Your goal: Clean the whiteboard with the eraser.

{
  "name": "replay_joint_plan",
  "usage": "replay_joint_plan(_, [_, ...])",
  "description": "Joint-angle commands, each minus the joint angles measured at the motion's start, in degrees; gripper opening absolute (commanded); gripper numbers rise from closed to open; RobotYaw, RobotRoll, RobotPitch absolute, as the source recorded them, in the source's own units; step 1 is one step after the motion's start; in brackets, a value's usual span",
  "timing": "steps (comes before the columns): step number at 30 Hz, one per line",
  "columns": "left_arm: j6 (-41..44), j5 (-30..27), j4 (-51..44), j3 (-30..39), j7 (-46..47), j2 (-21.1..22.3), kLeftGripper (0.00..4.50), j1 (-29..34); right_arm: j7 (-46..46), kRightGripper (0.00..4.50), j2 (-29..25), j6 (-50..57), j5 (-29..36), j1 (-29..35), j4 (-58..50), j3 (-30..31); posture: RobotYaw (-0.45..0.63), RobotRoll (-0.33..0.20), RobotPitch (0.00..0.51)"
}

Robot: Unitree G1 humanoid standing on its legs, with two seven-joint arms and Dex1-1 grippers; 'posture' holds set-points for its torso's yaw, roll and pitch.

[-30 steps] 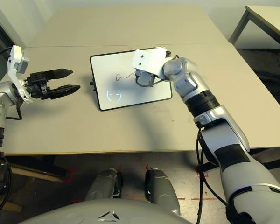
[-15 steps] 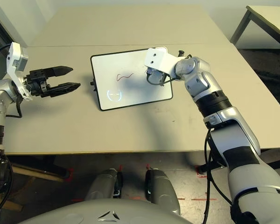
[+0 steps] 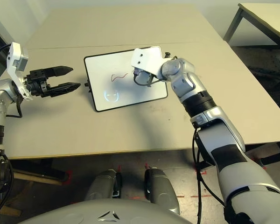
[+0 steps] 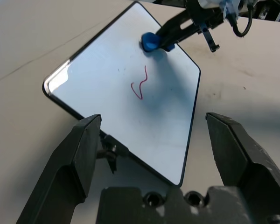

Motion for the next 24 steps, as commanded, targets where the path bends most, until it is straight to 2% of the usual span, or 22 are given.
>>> replay_joint_plan(1, [0.48, -0.71, -1.24, 0.7, 0.57, 0.47, 4.5, 0.58, -0.37, 0.0, 1.17, -0.62, -0.21, -0.92, 2.55, 0.75, 0.28, 0.0, 0.08])
replay_joint_plan(8, [0.68, -1.05, -1.89, 1.06, 1.14, 0.5, 4.5, 1.21, 2.16, 0.0, 0.43, 0.85, 0.93, 0.58, -1.16, 0.02, 0.28, 0.0, 0.08])
replay_joint_plan(15, [0.83, -1.07, -2.09, 1.23, 1.23, 0.58, 4.5, 1.48, 9.9, 0.0, -3.54, 10.22, 3.66, 8.68, -20.88, 0.19, 0.28, 0.0, 0.082])
replay_joint_plan(18, [0.76, -0.99, -1.84, 1.16, 1.17, 0.62, 4.5, 1.3, 10.59, 0.0, -4.01, 13.09, 3.79, 10.89, -25.52, 0.65, 0.27, 0.0, 0.082])
replay_joint_plan(24, [0.42, -0.75, -1.46, 0.94, 1.3, 0.39, 4.5, 0.88, 7.59, 0.0, -3.58, 13.34, 2.34, 11.86, -25.07, 1.9, 0.27, 0.0, 0.079])
